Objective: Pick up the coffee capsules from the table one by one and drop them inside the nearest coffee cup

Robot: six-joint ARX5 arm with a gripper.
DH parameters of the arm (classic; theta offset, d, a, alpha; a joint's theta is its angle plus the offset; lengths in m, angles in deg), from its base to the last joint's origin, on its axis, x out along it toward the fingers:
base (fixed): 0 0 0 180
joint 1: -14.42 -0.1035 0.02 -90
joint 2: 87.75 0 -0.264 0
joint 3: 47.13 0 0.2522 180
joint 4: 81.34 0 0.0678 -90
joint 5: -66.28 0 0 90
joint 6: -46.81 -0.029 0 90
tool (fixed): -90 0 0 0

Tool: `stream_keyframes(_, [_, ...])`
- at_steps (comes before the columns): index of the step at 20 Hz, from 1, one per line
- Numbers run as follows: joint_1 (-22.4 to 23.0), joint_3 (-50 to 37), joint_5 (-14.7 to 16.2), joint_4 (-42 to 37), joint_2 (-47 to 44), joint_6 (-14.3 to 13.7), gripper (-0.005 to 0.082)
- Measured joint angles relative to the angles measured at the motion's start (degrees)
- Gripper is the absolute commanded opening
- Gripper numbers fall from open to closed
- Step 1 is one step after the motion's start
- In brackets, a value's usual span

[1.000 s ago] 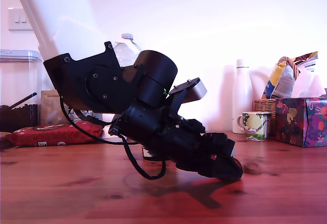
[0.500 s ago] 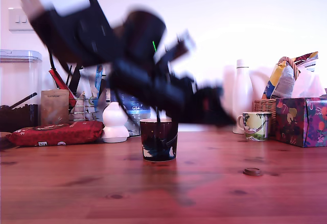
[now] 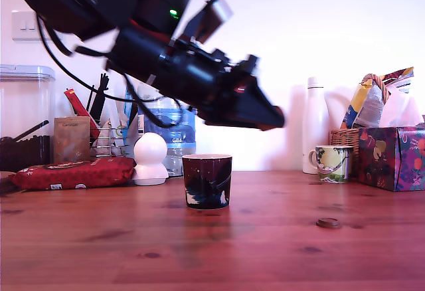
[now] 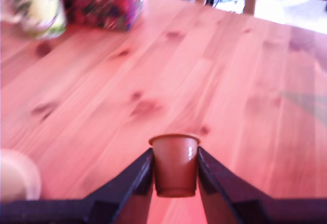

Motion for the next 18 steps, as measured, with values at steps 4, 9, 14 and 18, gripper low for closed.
stream_keyframes(4, [-6.03, 0.00, 3.41, 4.22, 1.40, -0.98, 0.0214])
stream_keyframes(9, [-13.55, 0.00, 3.76, 5.55, 1.95, -2.12, 0.0214])
stream_keyframes(14, [-15.37, 0.00, 3.76, 4.63, 1.95, -2.12, 0.0214])
stream_keyframes(18, [-13.92, 0.00, -0.13, 3.28, 1.95, -1.70, 0.0214])
